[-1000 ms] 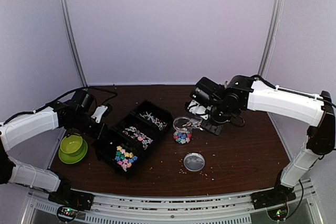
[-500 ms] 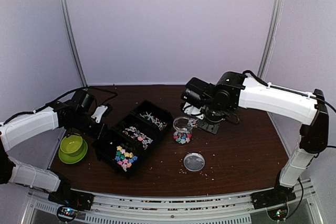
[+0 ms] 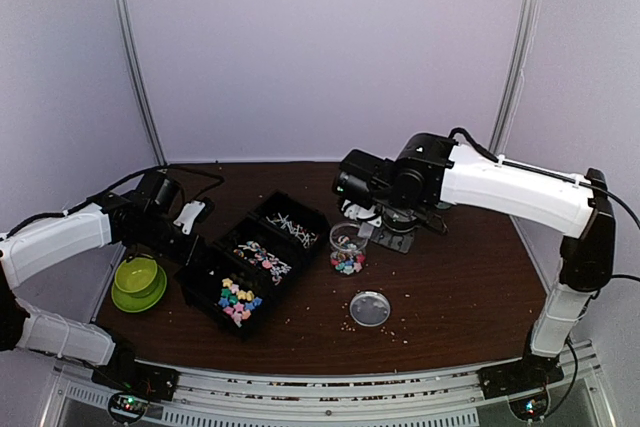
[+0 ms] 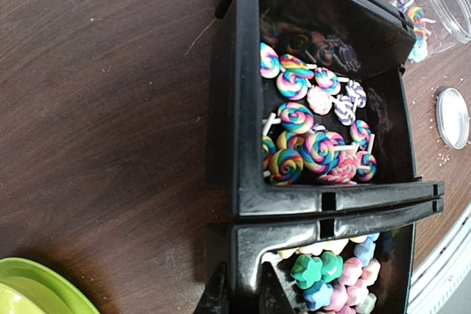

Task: Pack the candies
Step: Place the fake candies in the packing box, then scoop the fake candies from the plate.

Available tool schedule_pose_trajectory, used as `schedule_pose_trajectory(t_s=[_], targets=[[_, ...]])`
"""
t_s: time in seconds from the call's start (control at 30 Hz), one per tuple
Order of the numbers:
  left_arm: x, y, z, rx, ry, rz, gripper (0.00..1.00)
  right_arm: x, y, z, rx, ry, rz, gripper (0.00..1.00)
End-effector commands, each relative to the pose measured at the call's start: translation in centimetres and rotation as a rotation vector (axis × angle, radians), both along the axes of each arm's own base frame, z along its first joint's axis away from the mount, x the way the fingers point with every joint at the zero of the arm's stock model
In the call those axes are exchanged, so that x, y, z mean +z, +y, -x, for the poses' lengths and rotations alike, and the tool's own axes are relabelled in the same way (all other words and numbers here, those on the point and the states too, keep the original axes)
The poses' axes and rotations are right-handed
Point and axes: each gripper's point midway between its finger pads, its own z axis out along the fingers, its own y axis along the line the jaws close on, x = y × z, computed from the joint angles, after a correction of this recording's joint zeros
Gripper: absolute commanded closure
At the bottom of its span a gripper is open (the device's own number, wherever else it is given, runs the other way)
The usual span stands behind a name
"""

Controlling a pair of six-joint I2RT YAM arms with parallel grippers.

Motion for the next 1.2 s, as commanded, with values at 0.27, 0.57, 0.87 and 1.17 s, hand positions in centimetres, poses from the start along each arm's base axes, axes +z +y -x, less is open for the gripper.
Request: schedule_pose_trajectory(t_s=[0.27, 0.57, 0.87, 1.17], targets=[[3.3, -0.8, -1.7, 0.016, -0.116, 0.088, 1.0, 2.4, 0.4, 0.0, 0.008, -0.067, -0.049, 1.0], [3.2, -1.1, -1.5, 0.0, -0.105, 0.098, 1.0, 4.6, 3.9, 1.3, 0.115, -0.078, -0.21, 1.0], [3.8, -1.7, -1.4, -0.029, -0.125, 0.136, 1.0, 5.4, 7.4, 3.4, 0.244, -0.05, -0.251, 1.0], [3.5, -2.0, -1.3, -0.039, -0.11, 0.14, 1.0, 3.3, 11.5, 4.7, 0.371, -0.068, -0.078, 1.0]])
